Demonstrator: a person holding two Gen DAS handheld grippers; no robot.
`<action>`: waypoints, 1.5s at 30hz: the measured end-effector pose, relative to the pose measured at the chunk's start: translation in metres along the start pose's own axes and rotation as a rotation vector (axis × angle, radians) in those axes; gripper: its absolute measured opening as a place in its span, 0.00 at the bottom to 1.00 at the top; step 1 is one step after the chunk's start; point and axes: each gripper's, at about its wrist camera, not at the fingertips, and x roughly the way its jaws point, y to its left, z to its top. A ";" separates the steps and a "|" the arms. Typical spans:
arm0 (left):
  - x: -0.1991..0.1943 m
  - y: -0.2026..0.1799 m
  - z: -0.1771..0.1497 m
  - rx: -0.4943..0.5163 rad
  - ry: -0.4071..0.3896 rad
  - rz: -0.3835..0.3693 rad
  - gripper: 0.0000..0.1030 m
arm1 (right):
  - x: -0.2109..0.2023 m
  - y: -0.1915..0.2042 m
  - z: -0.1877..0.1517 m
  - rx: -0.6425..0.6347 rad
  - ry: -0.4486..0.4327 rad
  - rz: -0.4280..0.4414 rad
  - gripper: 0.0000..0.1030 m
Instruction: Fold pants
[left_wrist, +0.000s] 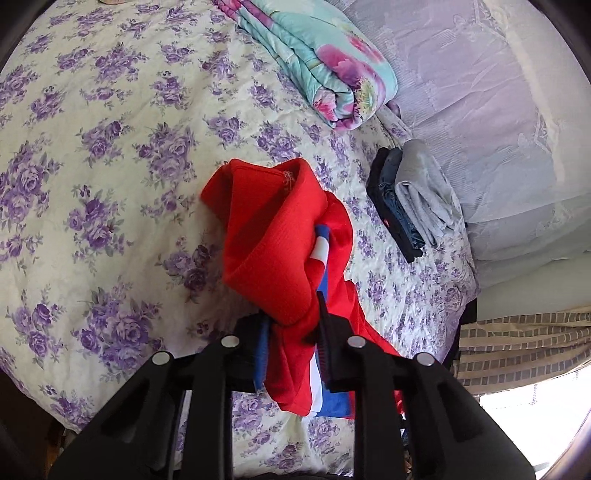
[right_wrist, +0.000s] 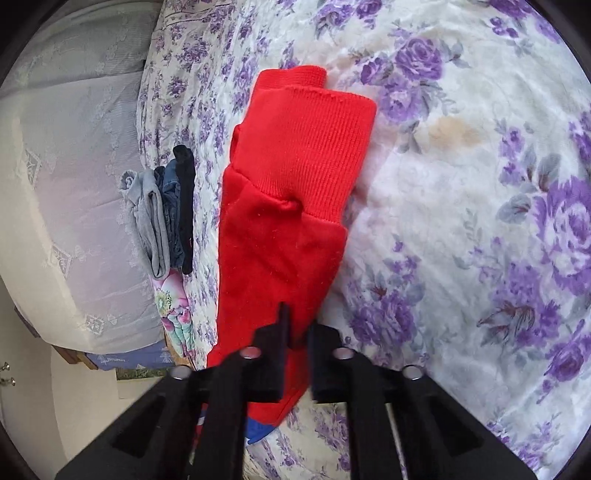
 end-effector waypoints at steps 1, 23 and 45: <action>-0.002 -0.002 0.001 0.002 0.003 0.000 0.20 | -0.004 0.006 -0.001 -0.026 0.002 0.004 0.03; 0.013 -0.065 0.078 0.053 0.001 -0.094 0.19 | -0.003 0.143 0.094 -0.169 0.005 0.173 0.03; 0.113 -0.041 0.193 -0.086 -0.018 0.110 0.69 | 0.101 0.170 0.187 -0.291 -0.062 -0.123 0.46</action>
